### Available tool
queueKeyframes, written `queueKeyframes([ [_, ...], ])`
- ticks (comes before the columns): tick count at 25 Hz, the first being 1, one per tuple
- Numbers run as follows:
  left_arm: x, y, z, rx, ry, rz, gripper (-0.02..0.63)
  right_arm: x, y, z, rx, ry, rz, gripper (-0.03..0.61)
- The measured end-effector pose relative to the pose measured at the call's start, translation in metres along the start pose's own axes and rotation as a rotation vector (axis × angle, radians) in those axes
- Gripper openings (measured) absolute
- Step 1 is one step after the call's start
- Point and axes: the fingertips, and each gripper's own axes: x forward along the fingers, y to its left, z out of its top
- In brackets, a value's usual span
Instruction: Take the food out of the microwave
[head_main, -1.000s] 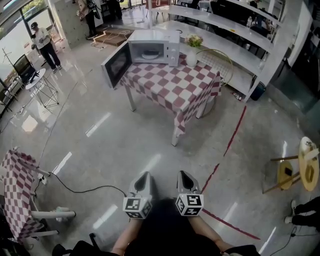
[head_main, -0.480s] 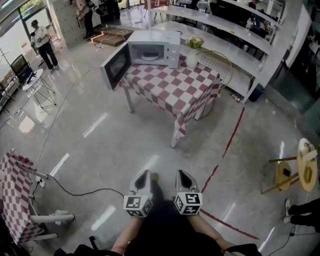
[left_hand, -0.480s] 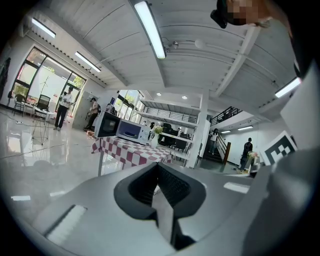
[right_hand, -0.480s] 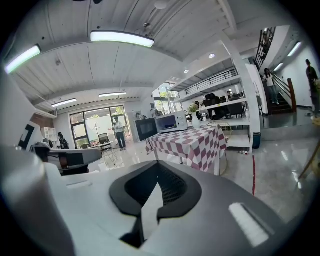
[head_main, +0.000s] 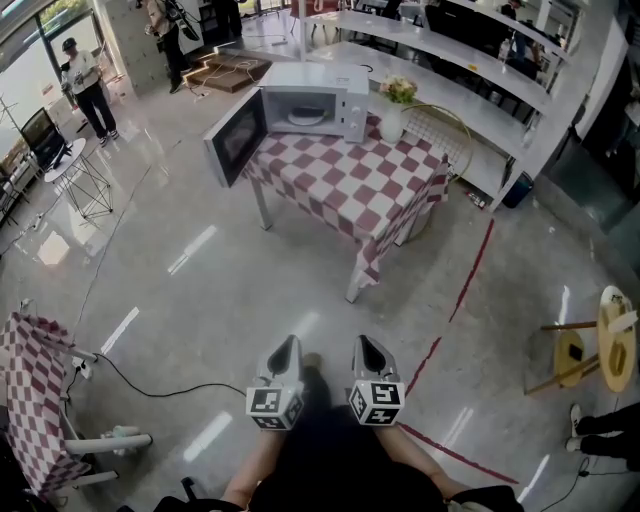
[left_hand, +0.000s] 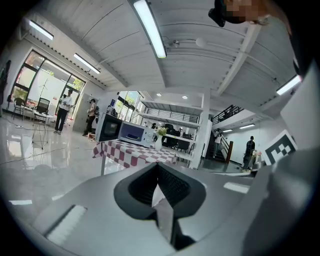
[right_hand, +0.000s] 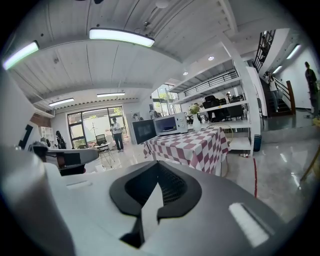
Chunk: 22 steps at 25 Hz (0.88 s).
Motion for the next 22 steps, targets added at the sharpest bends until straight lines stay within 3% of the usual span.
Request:
queueKeyframes([
  [12,0.037,0.049,0.017,0.003,0.0,0.049,0.009,0.059,0.01,0.011,-0.004,0.014,0.017,0.0],
  [22,0.093,0.077,0.032,-0.007,0.006,0.034,0.009,0.109,-0.002,0.024,-0.005,0.027,-0.02,0.0],
])
